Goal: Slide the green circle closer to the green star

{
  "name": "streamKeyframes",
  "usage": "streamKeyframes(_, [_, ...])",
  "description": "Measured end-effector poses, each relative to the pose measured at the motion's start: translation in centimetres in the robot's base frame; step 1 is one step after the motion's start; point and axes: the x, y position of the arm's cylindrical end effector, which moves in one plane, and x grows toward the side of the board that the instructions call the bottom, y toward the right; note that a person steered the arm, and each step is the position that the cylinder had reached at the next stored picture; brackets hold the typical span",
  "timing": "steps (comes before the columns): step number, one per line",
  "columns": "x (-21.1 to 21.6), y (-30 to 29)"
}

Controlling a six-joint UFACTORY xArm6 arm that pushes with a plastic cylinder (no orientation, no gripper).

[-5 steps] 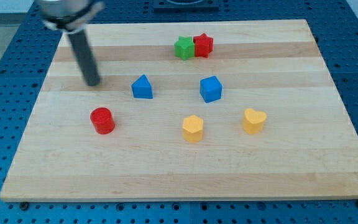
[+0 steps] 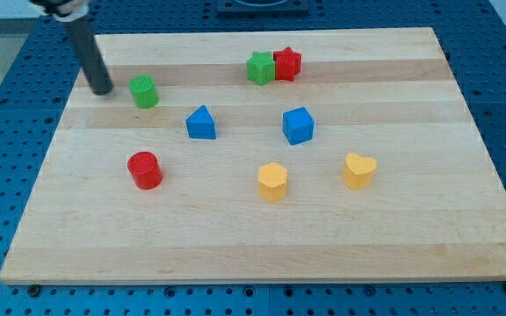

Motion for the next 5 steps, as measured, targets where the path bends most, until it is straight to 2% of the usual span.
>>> streamKeyframes(1, [1.3,-0.7])
streamKeyframes(3, [1.4,13.8])
streamKeyframes(4, [1.5,15.9])
streamKeyframes(5, [3.0,14.3])
